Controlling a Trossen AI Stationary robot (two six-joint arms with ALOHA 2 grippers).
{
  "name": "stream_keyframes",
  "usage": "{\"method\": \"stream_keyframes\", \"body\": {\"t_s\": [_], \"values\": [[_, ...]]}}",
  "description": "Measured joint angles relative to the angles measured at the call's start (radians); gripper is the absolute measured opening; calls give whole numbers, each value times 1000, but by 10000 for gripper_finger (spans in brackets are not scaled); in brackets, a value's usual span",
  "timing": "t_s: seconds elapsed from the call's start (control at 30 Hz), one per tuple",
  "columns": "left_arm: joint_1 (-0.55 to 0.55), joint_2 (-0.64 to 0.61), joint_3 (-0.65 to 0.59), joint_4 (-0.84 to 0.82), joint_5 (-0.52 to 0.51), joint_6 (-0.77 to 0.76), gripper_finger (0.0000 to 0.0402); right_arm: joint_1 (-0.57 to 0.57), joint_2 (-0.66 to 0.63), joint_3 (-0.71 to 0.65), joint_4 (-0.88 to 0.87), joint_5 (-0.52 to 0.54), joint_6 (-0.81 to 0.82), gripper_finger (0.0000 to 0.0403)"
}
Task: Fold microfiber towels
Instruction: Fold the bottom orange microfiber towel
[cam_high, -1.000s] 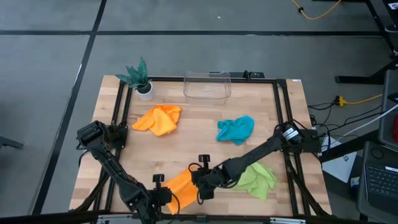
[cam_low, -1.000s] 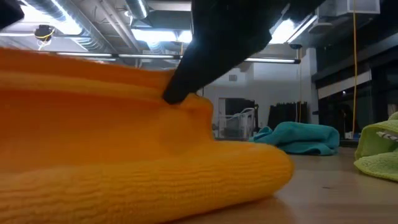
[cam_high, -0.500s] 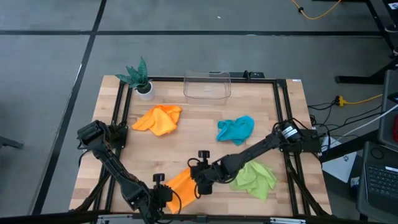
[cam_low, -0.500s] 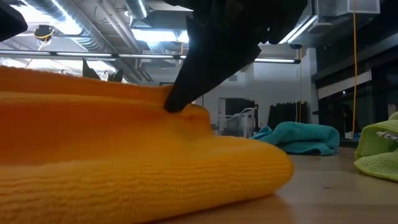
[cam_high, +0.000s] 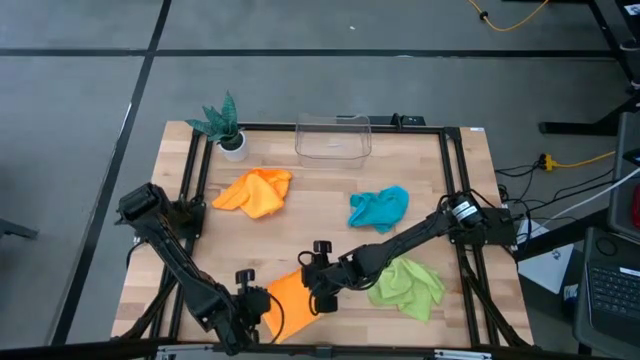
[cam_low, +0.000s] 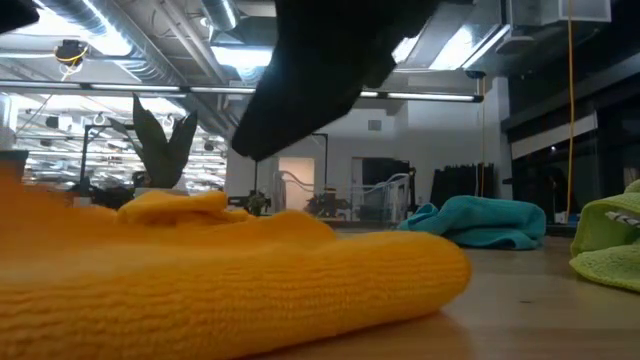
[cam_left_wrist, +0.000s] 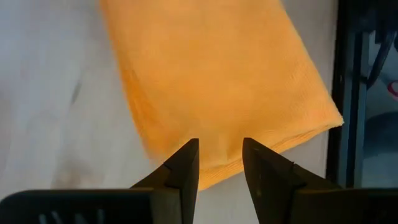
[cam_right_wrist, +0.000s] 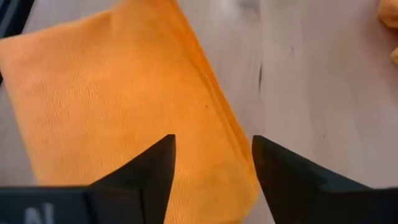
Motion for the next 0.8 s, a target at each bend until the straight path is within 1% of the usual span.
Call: {"method": "stream_keyframes", "body": {"t_s": [0.13, 0.27, 0.37, 0.4, 0.47, 0.5, 0.57, 0.63, 0.67, 0.73, 0.8], "values": [[-2, -30, 0, 14, -24, -6, 113, 0, -1, 41, -49, 0, -10, 227], [-2, -23, 0, 42, -27, -6, 112, 8, -1, 69, -153, 0, 8, 222], [-2, -4, 0, 52, -13, -2, 114, 28, -1, 66, -166, -9, 38, 216], [-2, -1, 0, 55, -8, 7, 114, 38, -1, 54, -135, -19, 54, 215], [-2, 0, 0, 51, 0, 31, 112, 55, -2, 10, -14, -22, 92, 214], [-2, 0, 0, 49, 4, 45, 111, 64, -2, -17, 64, 2, 122, 213], [-2, -7, 0, 39, 4, 53, 110, 82, -1, -76, 248, 93, 181, 213], [-2, -21, 0, 30, 3, 54, 110, 94, 13, -133, 447, 186, 189, 213], [-2, -25, 1, 29, 0, 54, 110, 99, 27, -157, 519, 215, 179, 213], [-2, -27, 1, 12, -4, 54, 109, 99, 73, -181, 625, 235, 166, 213], [-2, -27, 1, 4, -7, 54, 109, 95, 113, -173, 664, 234, 170, 213]]}}
